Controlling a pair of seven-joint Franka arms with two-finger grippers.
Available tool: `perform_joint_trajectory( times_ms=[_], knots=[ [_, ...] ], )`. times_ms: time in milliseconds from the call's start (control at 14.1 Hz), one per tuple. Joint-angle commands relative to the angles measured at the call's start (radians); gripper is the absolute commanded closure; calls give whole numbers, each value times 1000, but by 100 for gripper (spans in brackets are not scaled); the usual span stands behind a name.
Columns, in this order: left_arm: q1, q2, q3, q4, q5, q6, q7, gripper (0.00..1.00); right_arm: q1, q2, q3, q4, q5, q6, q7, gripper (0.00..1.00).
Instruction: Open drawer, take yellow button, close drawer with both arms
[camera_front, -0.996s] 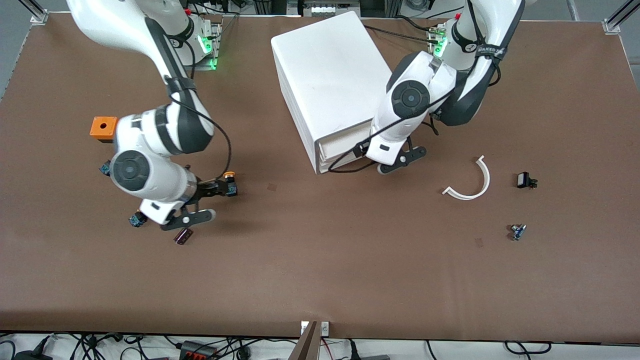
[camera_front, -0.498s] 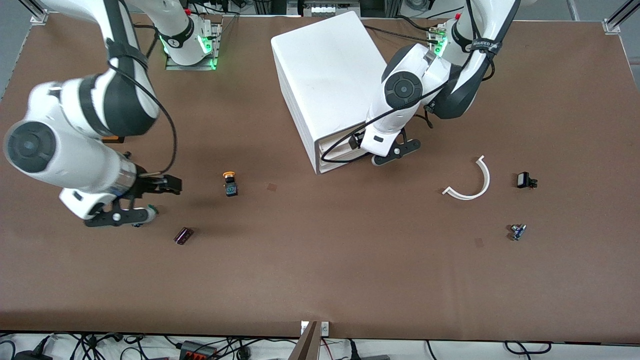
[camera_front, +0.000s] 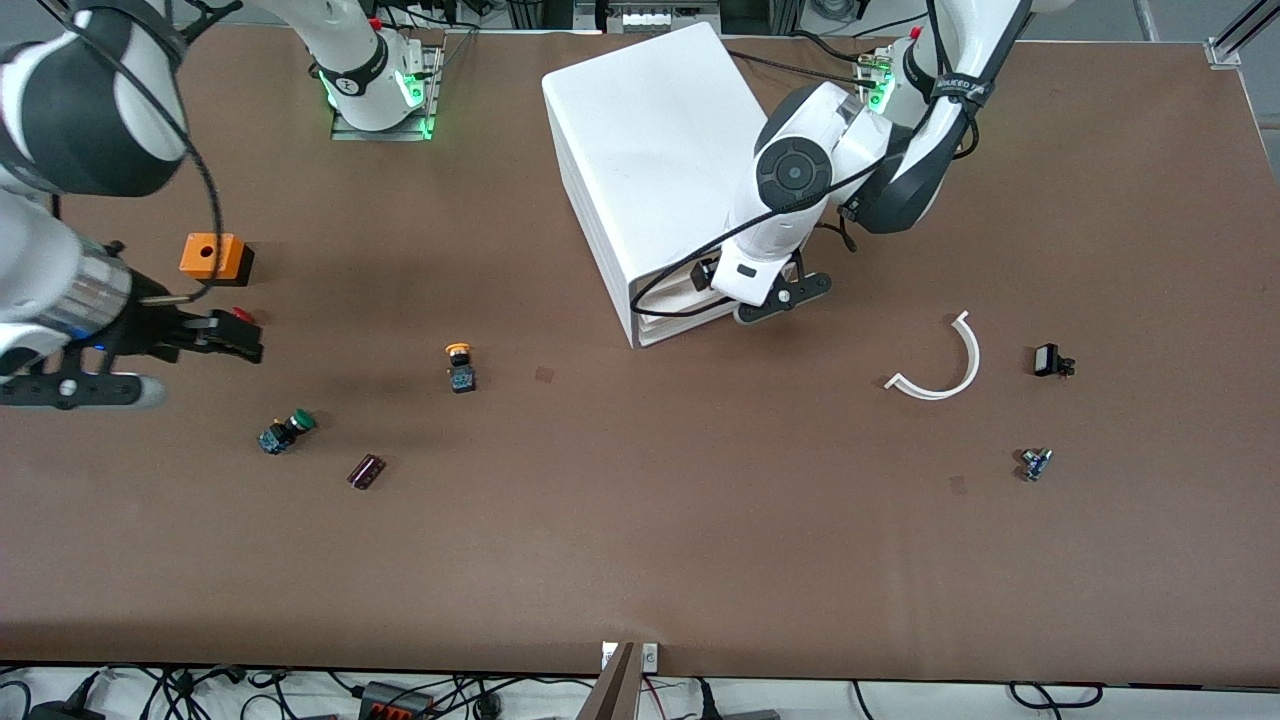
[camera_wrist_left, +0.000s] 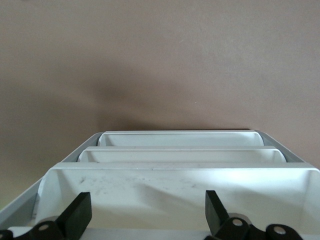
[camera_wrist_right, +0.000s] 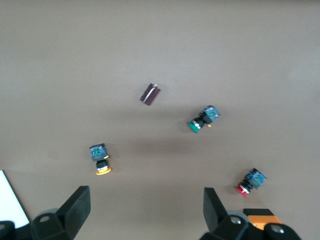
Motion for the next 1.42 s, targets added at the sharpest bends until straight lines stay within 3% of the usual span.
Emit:
perform_joint_trajectory(
  times_ms=[0,214,427,569,712,996,1210,1352],
  knots=[
    [-3,-32,-2,-28,3,-14,-8,0,-12,-31,-40,-4,16,-13,5,0],
    [26,-33,14,17,35,-34,3,0,-78,-85,-8,-9,16,-13,-7,0],
    [109,-30,9,107,192,-136,47,0,-278,-140,180,-29,3,-12,-38,0],
    [160,-32,15,162,204,-210,210,0,-364,-145,249,-45,-2,-9,-76,0],
    [238,-33,12,219,204,-288,379,0,-368,-145,266,-56,-52,-7,-67,0],
    [408,-33,14,319,188,-400,729,0,-395,-148,312,-62,-59,-12,-61,0],
    [490,-108,35,287,153,-405,930,0,-392,-158,311,-84,-66,-26,-49,0],
    [496,-207,84,203,126,-400,1015,0,-386,-200,314,-143,-109,-18,-47,0]
  ],
)
